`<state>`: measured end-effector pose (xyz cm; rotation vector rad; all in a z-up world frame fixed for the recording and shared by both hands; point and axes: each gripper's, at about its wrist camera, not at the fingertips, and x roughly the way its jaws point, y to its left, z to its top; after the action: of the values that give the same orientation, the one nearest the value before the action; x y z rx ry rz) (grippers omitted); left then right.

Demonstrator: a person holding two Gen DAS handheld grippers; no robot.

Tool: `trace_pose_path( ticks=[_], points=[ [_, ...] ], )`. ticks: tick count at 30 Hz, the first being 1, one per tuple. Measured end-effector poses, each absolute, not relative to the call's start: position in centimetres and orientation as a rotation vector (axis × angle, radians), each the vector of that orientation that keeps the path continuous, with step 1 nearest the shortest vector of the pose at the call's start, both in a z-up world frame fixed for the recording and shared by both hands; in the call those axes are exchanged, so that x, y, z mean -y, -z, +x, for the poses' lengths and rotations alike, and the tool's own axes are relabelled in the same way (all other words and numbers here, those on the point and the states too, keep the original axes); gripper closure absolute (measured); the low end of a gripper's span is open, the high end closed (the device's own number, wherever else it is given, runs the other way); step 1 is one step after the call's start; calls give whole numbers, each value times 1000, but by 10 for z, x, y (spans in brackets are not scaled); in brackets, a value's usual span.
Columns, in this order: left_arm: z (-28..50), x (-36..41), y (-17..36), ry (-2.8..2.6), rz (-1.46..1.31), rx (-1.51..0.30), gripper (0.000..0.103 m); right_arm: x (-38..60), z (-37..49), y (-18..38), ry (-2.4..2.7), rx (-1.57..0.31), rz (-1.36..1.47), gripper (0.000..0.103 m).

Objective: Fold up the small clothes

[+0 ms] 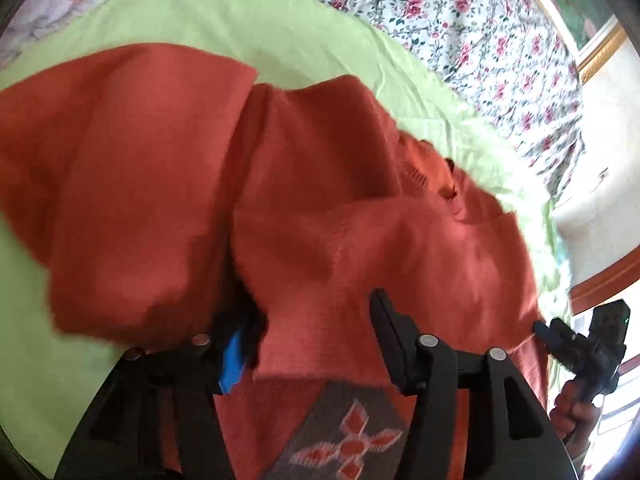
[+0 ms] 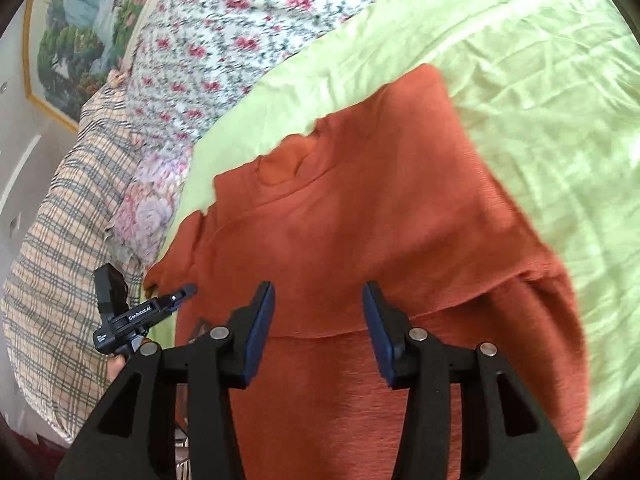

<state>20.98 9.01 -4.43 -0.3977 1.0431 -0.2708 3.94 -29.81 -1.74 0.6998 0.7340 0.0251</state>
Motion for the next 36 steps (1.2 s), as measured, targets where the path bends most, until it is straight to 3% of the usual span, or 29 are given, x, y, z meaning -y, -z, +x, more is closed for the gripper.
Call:
trace_pose_path(
  ticks=[1,2,9,17,19,20,26,36],
  points=[
    [213,-87,43,257,-362,-1036,62,300,37,16,-15,-727,699,56],
    [214,-84,41,245,-325,-1034,100,304,35,13,-5,-720,695,56],
    [207,-112,45,149,-325,-993,98,352,35,-13,165,-686,580,56],
    [205,-102,45,136,-286,-988,98,384,123,14,132,-826,530,56],
    [205,-100,42,135,-285,-988,98,381,136,26,141,-858,510,84],
    [206,-97,39,145,-282,-982,98,379,135,25,148,-854,499,90],
    [225,-34,27,219,-162,-948,98,400,88,-23,289,-689,435,91],
    [231,-38,41,195,-111,-964,97,411,95,13,375,-770,388,89]
  ],
)
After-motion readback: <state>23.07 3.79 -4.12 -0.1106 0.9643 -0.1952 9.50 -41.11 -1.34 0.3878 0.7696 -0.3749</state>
